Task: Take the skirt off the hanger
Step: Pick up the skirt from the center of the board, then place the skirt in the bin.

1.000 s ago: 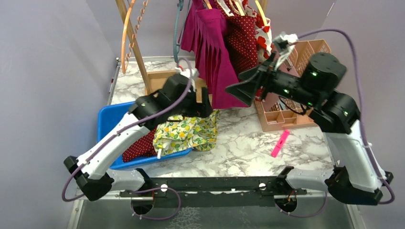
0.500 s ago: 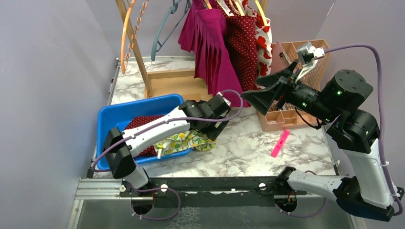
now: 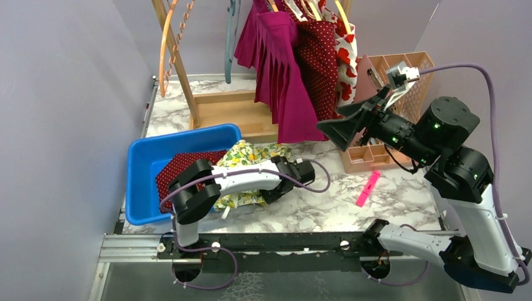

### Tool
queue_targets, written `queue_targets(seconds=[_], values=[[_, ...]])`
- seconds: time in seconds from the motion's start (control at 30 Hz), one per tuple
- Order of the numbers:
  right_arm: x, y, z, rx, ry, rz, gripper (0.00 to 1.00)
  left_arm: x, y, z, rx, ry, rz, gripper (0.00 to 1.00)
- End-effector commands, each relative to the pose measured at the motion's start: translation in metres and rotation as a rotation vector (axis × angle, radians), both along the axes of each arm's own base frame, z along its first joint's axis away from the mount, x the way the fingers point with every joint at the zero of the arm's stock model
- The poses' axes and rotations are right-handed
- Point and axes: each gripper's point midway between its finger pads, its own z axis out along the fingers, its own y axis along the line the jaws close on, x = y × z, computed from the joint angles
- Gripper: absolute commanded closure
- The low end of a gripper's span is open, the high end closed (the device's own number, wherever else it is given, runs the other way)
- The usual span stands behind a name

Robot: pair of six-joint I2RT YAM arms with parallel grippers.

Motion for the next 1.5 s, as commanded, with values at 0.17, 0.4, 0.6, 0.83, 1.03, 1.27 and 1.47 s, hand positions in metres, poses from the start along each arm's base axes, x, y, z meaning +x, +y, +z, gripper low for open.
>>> queue_targets(seconds=[0.17, 0.4, 0.6, 0.83, 1.03, 1.27, 1.47], values=[[-0.003, -0.024, 0.014, 0.081, -0.025, -0.098, 0.0, 0.046, 0.018, 0.069, 0.061, -0.36, 0.092, 1.0], [-0.001, -0.023, 0.018, 0.085, -0.039, -0.099, 0.0, 0.057, -0.004, 0.167, -0.163, -0.524, 0.199, 1.0], [0.002, -0.017, 0.019, 0.075, -0.049, -0.087, 0.0, 0.045, 0.02, 0.254, -0.437, -0.601, 0.366, 1.0], [0.008, -0.006, 0.017, 0.05, -0.055, -0.06, 0.0, 0.04, 0.075, 0.332, -0.81, -0.711, 0.588, 1.0], [0.014, 0.006, 0.013, 0.049, -0.031, -0.032, 0.0, 0.072, 0.119, 0.37, -0.88, -0.817, 0.7, 1.0], [0.019, 0.014, 0.012, 0.057, -0.014, -0.024, 0.0, 0.075, 0.207, 0.397, -0.729, -1.058, 0.946, 1.0], [0.023, 0.017, 0.011, 0.055, -0.003, -0.029, 0.0, 0.047, 0.262, 0.435, -0.725, -1.266, 1.047, 1.0]])
